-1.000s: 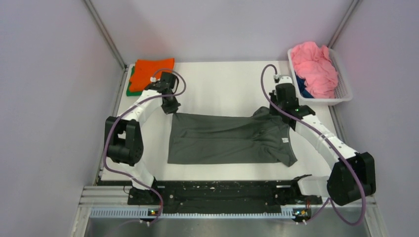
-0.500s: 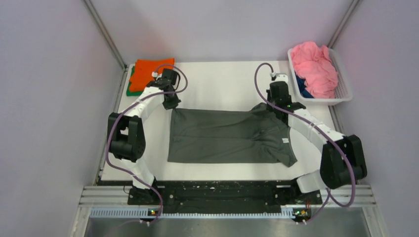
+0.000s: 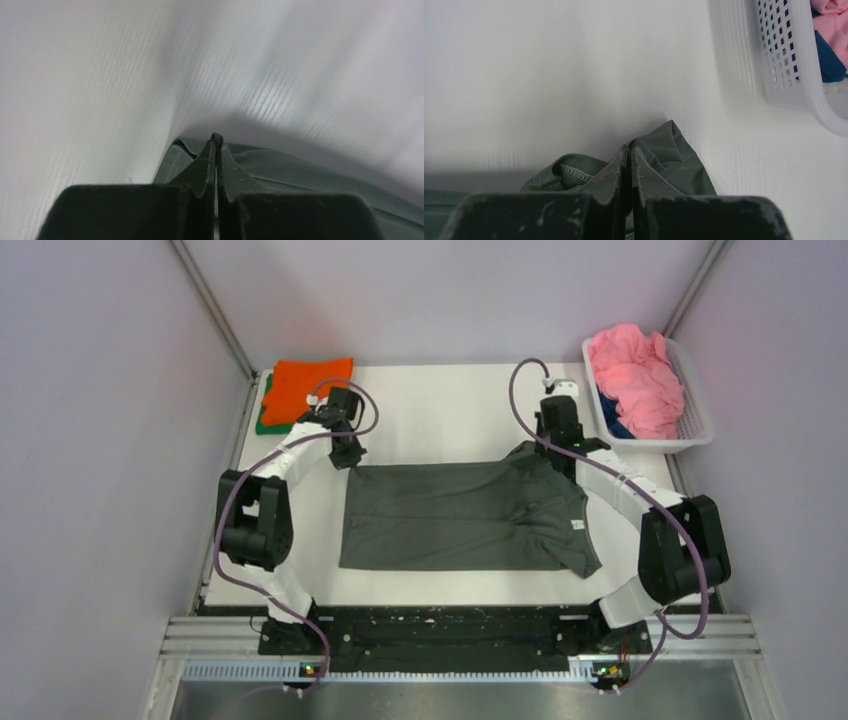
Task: Fold and stack the t-shirts
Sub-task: Fold the other side of the tshirt into a rectangle
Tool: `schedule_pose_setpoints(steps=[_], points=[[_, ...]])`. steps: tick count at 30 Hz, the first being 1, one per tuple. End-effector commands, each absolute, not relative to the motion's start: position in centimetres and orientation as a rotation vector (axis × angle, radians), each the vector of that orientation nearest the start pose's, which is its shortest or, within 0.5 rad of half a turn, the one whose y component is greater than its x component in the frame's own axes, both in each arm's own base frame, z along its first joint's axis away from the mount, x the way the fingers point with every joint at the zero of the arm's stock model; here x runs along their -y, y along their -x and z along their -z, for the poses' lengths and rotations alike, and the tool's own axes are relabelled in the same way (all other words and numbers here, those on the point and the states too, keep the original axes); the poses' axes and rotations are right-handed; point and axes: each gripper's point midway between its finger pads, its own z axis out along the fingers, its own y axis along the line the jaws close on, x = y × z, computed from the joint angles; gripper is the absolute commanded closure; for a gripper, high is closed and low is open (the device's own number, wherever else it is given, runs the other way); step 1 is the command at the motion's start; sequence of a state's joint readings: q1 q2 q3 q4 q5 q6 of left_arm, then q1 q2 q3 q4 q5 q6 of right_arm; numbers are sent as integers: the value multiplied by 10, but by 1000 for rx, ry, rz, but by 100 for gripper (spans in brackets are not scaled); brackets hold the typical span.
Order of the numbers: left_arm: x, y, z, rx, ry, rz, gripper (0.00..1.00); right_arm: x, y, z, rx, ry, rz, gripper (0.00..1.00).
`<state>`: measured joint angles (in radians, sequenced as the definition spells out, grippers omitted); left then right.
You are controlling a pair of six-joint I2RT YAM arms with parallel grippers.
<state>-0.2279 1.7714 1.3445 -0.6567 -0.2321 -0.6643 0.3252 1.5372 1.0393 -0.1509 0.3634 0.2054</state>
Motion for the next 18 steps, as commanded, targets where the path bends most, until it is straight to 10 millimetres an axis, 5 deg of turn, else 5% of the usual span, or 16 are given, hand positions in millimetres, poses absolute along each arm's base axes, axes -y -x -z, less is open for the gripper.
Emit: schedule_pose_setpoints(steps=[1, 10, 18], points=[[88, -397, -108, -2460, 643, 123, 100, -88, -399, -158, -2128, -74, 24, 100], [92, -361, -99, -2471, 645, 157, 100, -90, -320, -141, -2291, 8, -33, 100], [85, -298, -75, -2584, 701, 125, 100, -102, -258, -104, -2513, 8, -162, 88]])
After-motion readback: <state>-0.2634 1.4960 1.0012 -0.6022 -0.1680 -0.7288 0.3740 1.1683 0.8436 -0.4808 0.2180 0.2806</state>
